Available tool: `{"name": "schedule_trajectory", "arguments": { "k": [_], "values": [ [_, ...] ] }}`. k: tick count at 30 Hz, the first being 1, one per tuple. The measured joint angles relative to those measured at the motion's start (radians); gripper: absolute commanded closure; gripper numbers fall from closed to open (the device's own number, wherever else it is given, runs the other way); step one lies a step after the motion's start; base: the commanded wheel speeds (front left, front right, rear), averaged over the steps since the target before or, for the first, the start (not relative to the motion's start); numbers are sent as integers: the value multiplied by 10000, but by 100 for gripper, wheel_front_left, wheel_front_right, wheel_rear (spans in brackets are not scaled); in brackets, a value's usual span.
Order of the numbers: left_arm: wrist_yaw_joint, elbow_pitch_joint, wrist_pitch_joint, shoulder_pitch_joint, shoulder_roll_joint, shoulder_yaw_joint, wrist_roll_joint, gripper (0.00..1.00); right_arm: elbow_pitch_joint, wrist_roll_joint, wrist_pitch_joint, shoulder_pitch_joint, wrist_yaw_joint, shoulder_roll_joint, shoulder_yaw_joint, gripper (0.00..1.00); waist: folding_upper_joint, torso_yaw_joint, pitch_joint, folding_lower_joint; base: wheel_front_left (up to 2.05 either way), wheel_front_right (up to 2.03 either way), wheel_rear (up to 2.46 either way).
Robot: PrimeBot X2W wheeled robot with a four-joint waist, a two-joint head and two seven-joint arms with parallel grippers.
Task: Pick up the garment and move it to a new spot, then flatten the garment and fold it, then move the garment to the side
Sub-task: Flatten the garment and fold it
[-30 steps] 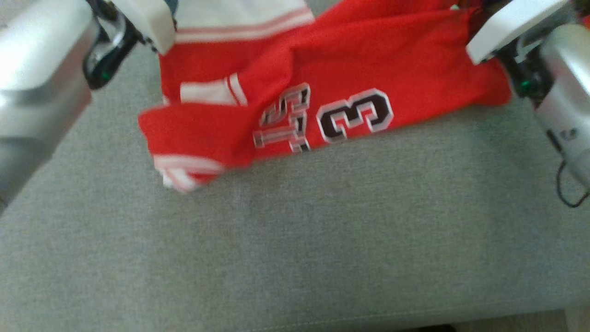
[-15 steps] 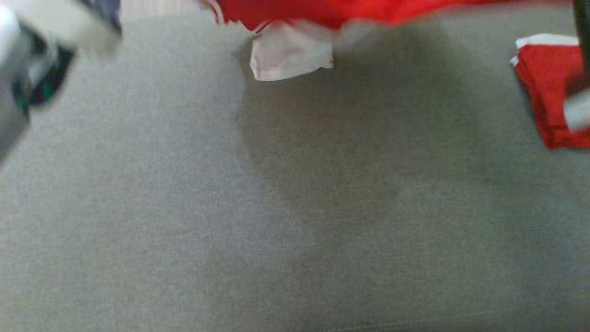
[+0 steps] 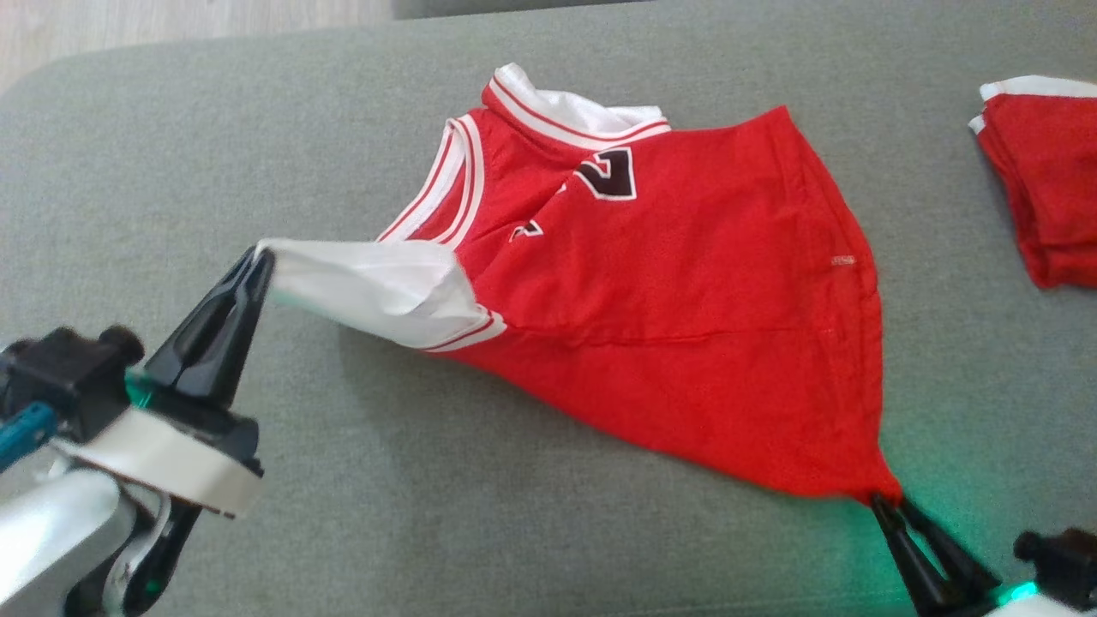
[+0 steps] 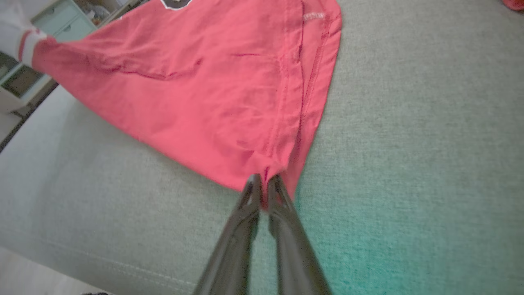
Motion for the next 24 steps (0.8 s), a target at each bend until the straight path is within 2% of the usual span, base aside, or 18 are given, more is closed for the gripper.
{"name": "schedule_trajectory", "arguments": {
  "k": [2, 6, 10, 15, 24],
  "values": [
    [125, 4, 0, 493, 0, 393, 188, 100, -219, 209, -2, -100, 0, 201, -284, 0, 0, 38, 74, 2, 0, 0, 0],
    [90, 58, 0, 951, -23, 859, 491, 100, -500, 899, 71, -516, 0, 207, -589, 0, 0, 123, 143, 1, 0, 0, 0],
    [-176, 186, 0, 1087, -142, 1392, 786, 100, -556, 1753, 418, -1383, 0, -52, -506, 0, 0, 279, 302, 1, 0, 0, 0],
    [-523, 460, 0, 1086, -447, 1758, 1103, 100, 190, 2518, 790, -2674, 0, -249, 215, 0, -1, 491, 574, 3, 0, 0, 0],
    [-844, 748, 2, 1048, -717, 1856, 1369, 100, 2065, 3597, 938, -4292, 0, -337, 1384, 0, -1, 755, 842, 3, 0, 0, 0]
  ]
}}
